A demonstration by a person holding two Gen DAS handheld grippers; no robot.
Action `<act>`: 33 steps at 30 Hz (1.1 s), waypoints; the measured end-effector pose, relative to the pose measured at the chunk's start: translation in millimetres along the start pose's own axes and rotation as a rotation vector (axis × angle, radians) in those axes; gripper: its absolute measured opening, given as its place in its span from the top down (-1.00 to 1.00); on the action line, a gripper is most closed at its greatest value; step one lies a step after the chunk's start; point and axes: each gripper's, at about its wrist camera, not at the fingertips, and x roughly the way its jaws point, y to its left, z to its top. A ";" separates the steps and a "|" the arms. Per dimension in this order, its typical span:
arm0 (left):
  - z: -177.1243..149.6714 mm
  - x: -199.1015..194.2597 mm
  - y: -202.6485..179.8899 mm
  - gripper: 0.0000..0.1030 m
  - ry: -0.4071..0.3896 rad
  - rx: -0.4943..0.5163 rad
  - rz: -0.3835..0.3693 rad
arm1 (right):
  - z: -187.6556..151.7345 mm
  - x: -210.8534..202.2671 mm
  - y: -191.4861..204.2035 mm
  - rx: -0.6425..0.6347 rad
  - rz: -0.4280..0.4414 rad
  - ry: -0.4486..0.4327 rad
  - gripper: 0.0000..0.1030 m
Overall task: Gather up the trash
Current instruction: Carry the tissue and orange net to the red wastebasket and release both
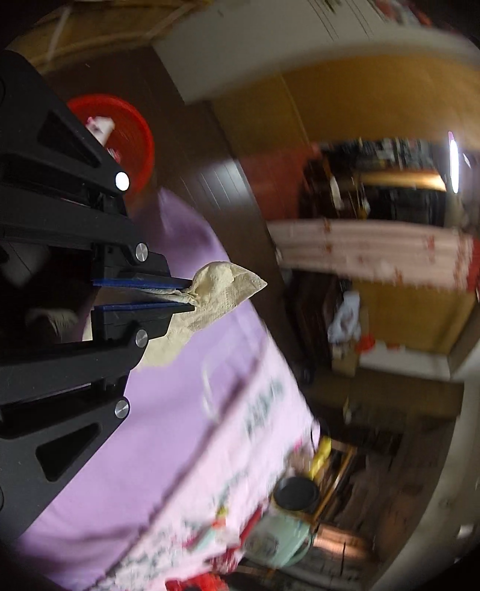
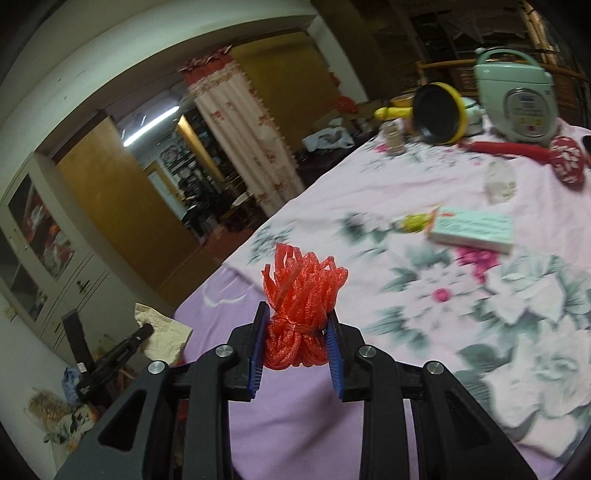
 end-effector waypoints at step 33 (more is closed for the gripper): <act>-92.2 49.0 225.3 -0.68 0.144 -0.357 0.420 | -129.9 270.1 306.4 -0.434 0.247 0.560 0.37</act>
